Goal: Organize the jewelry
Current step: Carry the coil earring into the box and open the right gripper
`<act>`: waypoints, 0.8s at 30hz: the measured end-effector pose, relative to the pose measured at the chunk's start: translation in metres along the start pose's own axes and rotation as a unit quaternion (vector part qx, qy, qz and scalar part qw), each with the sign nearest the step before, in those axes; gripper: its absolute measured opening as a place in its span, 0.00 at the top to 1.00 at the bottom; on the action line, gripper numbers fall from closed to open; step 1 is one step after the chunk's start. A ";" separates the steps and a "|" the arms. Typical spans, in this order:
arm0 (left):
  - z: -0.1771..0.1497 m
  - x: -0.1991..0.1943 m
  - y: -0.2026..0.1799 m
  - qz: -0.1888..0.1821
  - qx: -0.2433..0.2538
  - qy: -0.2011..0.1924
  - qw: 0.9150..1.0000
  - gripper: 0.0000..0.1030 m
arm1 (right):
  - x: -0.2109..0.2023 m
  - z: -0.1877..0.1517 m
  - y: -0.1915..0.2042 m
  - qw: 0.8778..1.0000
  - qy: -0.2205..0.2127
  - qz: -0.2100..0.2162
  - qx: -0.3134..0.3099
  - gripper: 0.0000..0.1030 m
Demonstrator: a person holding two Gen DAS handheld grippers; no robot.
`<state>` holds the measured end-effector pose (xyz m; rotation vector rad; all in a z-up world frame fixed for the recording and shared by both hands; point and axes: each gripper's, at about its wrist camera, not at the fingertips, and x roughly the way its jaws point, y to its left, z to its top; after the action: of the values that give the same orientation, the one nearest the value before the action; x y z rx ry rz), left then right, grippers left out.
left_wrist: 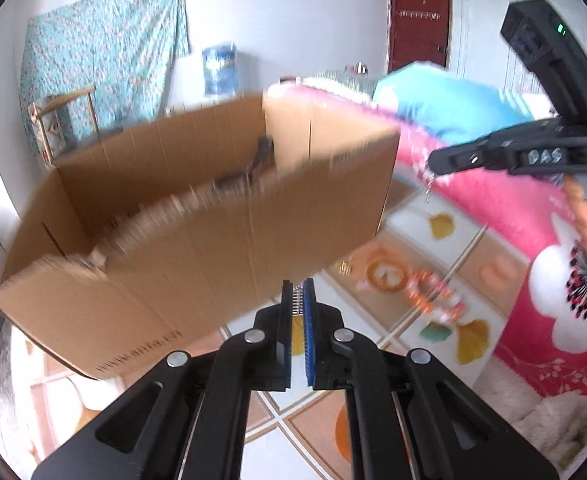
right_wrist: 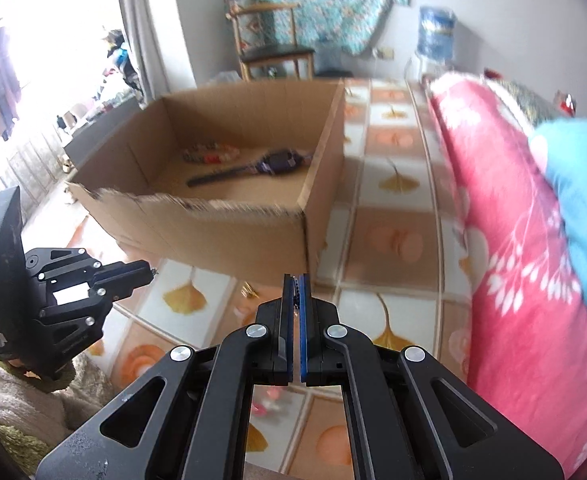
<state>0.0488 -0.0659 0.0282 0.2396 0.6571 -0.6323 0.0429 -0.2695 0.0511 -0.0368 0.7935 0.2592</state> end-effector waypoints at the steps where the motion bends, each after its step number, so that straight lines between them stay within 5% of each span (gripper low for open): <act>1: 0.006 -0.009 0.001 -0.004 -0.002 -0.012 1.000 0.96 | -0.004 0.004 0.003 1.000 -0.010 0.009 -0.004 1.00; 11: 0.060 -0.054 0.029 0.042 0.028 -0.097 0.994 0.96 | -0.017 0.071 0.033 0.988 -0.091 0.107 -0.061 1.00; 19: 0.085 0.006 0.095 0.008 -0.032 0.051 0.998 0.96 | 0.064 0.124 0.045 0.981 0.013 0.169 -0.093 1.00; 24: 0.088 0.049 0.126 -0.045 -0.067 0.161 0.984 0.95 | 0.125 0.142 0.054 0.974 0.101 0.175 -0.108 1.00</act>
<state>0.1995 -0.0245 0.0667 0.1885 1.0225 -0.6399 0.2129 -0.1721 0.0659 -0.1311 0.9698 0.6837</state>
